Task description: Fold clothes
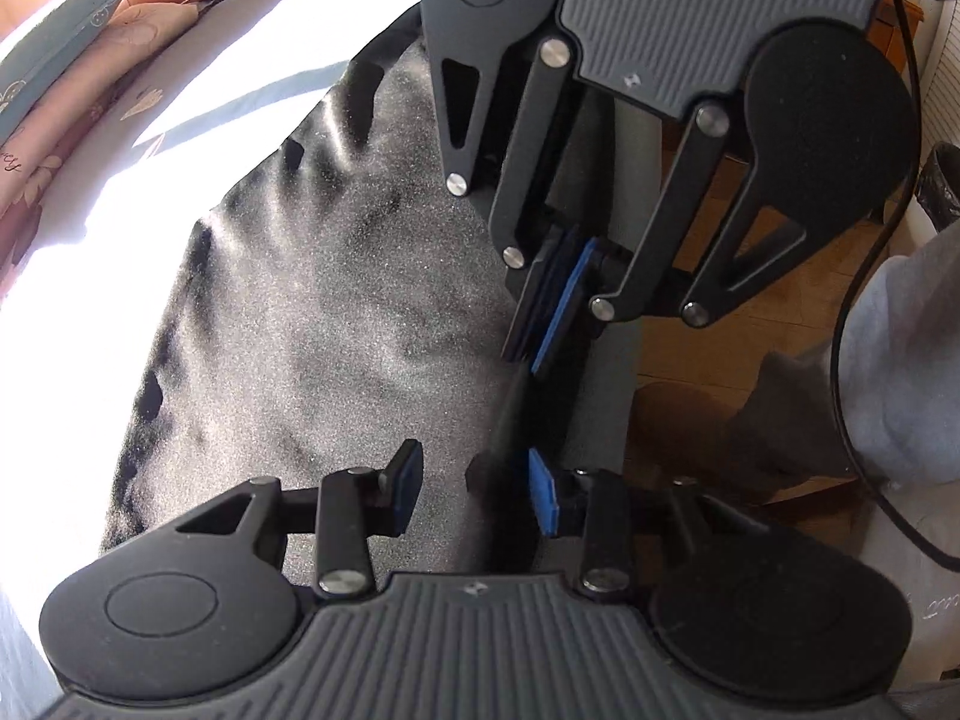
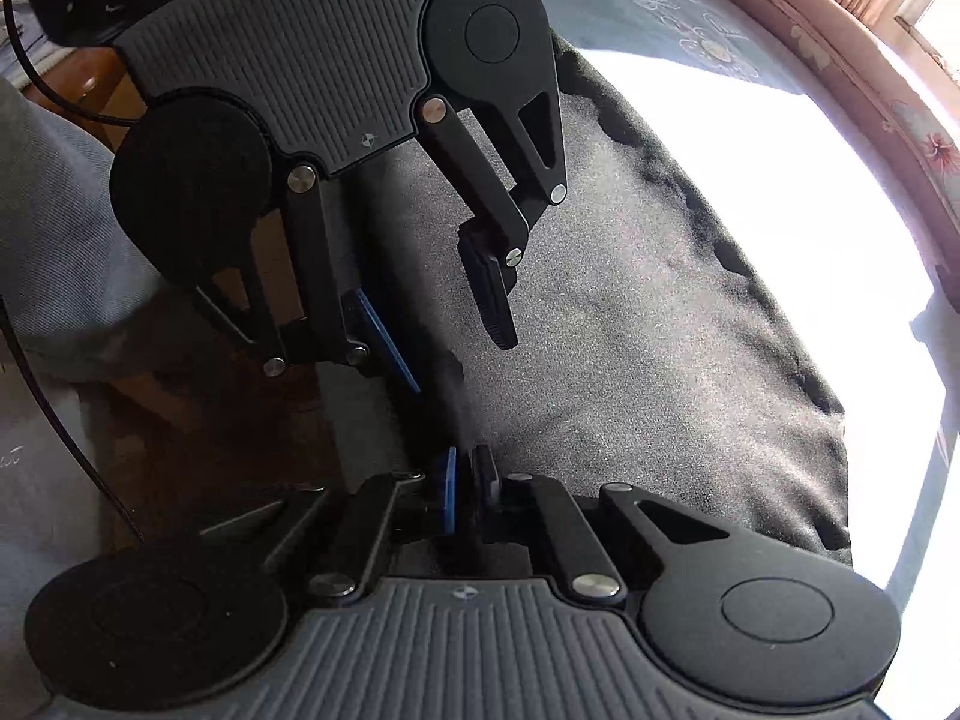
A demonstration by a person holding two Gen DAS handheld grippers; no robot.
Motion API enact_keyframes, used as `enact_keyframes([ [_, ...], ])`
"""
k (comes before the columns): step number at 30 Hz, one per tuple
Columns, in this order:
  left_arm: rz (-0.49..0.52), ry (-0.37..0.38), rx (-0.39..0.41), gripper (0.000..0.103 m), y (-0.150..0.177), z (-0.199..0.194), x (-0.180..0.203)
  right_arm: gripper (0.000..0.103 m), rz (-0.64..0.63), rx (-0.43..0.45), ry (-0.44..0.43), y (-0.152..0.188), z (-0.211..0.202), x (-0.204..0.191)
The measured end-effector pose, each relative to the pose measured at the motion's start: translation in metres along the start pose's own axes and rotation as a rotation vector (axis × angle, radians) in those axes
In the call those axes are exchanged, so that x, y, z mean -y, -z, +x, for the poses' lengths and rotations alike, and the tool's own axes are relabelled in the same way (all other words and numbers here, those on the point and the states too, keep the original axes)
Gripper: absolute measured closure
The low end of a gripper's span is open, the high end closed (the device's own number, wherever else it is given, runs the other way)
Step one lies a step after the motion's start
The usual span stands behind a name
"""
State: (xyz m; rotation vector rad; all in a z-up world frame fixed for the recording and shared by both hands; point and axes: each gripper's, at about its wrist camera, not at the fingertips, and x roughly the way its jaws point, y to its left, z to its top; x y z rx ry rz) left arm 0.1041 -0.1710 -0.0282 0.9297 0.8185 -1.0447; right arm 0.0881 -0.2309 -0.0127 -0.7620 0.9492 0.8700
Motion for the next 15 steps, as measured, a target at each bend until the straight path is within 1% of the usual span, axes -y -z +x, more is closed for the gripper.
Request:
enact_keyframes([
  [2,-0.01,-0.006,-0.018,0.066,0.004,0.001,-0.002,0.097,0.001,-0.001,0.004,0.0,0.0,0.0],
  [3,-0.013,-0.013,-0.026,0.068,0.004,0.002,-0.003,0.097,0.001,-0.002,0.006,0.0,0.0,-0.001],
  [4,-0.01,-0.027,-0.027,0.073,0.006,0.002,-0.002,0.096,-0.004,-0.003,0.011,-0.001,0.001,-0.002],
  [5,-0.002,-0.039,-0.027,0.084,0.009,0.001,-0.001,0.095,-0.008,0.0,0.018,-0.003,0.003,-0.003],
  [7,0.01,-0.059,-0.035,0.093,0.013,-0.001,0.0,0.091,-0.015,0.007,0.034,-0.008,0.007,-0.006],
  [9,0.006,-0.062,-0.033,0.093,0.015,-0.002,-0.002,0.088,-0.021,0.014,0.05,-0.013,0.012,-0.009],
  [11,0.0,-0.059,-0.03,0.093,0.013,-0.003,-0.003,0.081,-0.028,0.021,0.066,-0.017,0.016,-0.011],
  [12,-0.002,-0.058,-0.027,0.093,0.01,-0.001,-0.004,0.079,-0.035,0.021,0.07,-0.021,0.02,-0.012],
  [15,-0.022,-0.059,-0.013,0.093,0.008,0.0,-0.008,0.079,-0.067,0.002,0.087,-0.026,0.029,-0.018],
])
